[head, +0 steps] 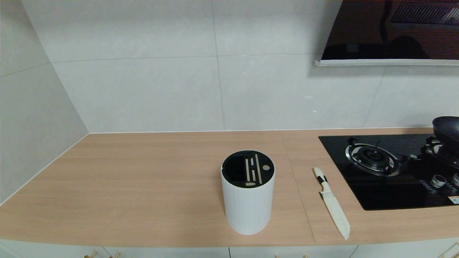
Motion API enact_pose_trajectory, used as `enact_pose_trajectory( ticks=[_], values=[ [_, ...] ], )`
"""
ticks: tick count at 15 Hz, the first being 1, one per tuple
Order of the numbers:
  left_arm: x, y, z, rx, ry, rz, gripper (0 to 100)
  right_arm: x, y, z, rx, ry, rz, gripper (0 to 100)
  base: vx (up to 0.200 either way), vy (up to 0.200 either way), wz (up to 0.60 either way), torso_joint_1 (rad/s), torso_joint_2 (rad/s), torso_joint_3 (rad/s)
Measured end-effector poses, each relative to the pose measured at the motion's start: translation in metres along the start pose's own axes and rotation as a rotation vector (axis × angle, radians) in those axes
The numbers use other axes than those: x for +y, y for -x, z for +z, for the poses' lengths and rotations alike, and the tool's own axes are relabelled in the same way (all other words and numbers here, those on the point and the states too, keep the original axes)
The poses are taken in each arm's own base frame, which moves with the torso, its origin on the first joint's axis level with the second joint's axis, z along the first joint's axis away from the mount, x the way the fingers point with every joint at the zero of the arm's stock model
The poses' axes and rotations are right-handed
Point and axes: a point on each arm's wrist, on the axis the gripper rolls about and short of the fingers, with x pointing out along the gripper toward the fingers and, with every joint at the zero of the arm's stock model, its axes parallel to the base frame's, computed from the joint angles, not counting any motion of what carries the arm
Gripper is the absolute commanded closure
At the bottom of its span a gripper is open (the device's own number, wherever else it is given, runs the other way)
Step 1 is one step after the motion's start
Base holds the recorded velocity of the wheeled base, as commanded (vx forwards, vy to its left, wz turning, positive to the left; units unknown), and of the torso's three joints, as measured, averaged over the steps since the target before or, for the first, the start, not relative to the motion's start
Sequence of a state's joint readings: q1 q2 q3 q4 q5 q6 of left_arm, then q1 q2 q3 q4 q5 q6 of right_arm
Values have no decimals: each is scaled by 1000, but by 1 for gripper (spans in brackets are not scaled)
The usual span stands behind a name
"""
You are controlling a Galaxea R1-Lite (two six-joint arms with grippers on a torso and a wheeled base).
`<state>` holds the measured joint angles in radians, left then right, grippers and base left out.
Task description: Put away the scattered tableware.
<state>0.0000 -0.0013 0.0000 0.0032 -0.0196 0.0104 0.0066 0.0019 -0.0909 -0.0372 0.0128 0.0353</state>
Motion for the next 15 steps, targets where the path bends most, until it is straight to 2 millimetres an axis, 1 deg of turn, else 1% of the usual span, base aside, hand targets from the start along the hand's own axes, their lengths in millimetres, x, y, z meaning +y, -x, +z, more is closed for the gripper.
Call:
enact_pose_trajectory(
  ticks=[1,3,6,8,11,13,15],
  values=[
    [0,0,0,0,0,-1,0,1,2,13,-24,-5,18,0,0,0,0,0,0,0],
    [0,0,0,0,1,0,0,2,2,30,-17,-8,59,0,0,0,0,0,0,0],
    [0,0,0,0,1,0,0,3,-15,50,70,-15,101,0,0,0,0,0,0,0],
    [0,0,0,0,1,0,0,4,-36,61,171,-23,118,0,0,0,0,0,0,0],
    [0,0,0,0,1,0,0,6,-74,72,317,-32,143,0,0,0,0,0,0,0],
    [0,0,0,0,1,0,0,9,-102,75,382,-33,178,0,0,0,0,0,0,0],
    [0,0,0,0,1,0,0,14,-129,72,449,-26,192,0,0,0,0,0,0,0]
  ],
)
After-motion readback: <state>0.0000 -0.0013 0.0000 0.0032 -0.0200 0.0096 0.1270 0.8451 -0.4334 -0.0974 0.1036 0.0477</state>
